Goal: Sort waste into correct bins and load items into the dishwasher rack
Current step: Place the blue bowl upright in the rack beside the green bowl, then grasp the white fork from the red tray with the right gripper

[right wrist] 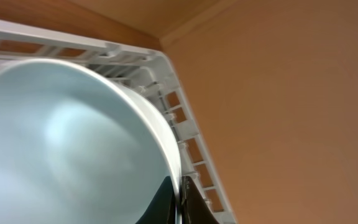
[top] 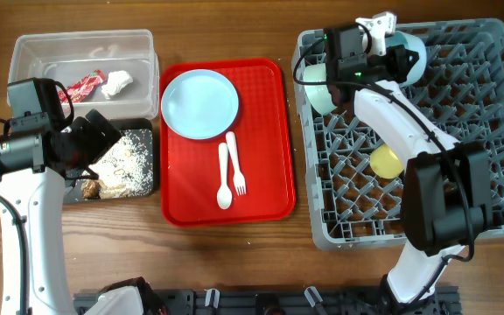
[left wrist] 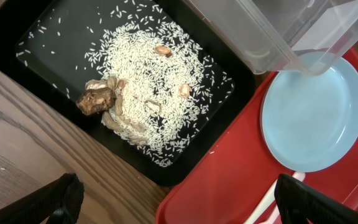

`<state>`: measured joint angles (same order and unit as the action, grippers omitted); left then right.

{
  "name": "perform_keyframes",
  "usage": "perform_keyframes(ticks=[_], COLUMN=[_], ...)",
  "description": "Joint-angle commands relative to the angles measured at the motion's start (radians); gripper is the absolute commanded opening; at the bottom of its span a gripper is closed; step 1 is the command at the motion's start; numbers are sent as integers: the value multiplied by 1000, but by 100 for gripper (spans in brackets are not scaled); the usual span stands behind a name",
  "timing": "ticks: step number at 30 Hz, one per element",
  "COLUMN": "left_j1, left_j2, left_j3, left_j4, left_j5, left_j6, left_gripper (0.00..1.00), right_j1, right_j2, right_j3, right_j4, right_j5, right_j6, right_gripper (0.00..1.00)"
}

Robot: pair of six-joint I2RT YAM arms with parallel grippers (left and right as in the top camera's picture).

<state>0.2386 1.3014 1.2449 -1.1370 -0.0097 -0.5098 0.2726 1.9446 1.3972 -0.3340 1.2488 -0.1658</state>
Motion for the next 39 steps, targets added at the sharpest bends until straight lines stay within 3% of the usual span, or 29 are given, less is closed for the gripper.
perform_keyframes(ticks=[1, 5, 6, 10, 12, 14, 17, 21, 26, 29, 33, 39], left_j1=[5, 5, 5, 5, 5, 5, 5, 5, 5, 5, 5, 5], left_j2=[-5, -5, -5, -5, -5, -5, -5, -5, -5, -5, -5, -5], left_j3=[-1, -1, -1, -1, -1, -1, -1, -1, -1, -1, -1, -1], left_j4=[3, 3, 3, 3, 3, 3, 3, 3, 3, 2, 2, 2], left_j5=[1, 1, 1, 1, 1, 1, 1, 1, 1, 1, 1, 1], left_j6=[5, 5, 5, 5, 5, 5, 5, 5, 5, 5, 5, 5], left_gripper=[100, 100, 100, 100, 100, 100, 100, 100, 100, 100, 100, 100], right_j1=[40, 60, 63, 64, 64, 64, 64, 93, 272, 397, 460, 505], right_j2=[17, 6, -12, -106, -196, -316, -445, -461, -352, -210, -55, 90], right_j3=[-5, -4, -4, -4, -4, -4, -4, -5, -25, -25, -25, -25], right_j4=[-64, -139, -165, -211, -225, -266, -357, -458, -495, -481, -449, -352], right_j5=[-293, -442, -460, -556, -642, -766, -1109, -1526, -1519, -1344, -1272, -1253], right_j6=[67, 179, 206, 229, 229, 230, 290, 383, 385, 402, 528, 568], right_gripper=[7, 14, 24, 46, 71, 78, 79, 78, 78, 78, 78, 73])
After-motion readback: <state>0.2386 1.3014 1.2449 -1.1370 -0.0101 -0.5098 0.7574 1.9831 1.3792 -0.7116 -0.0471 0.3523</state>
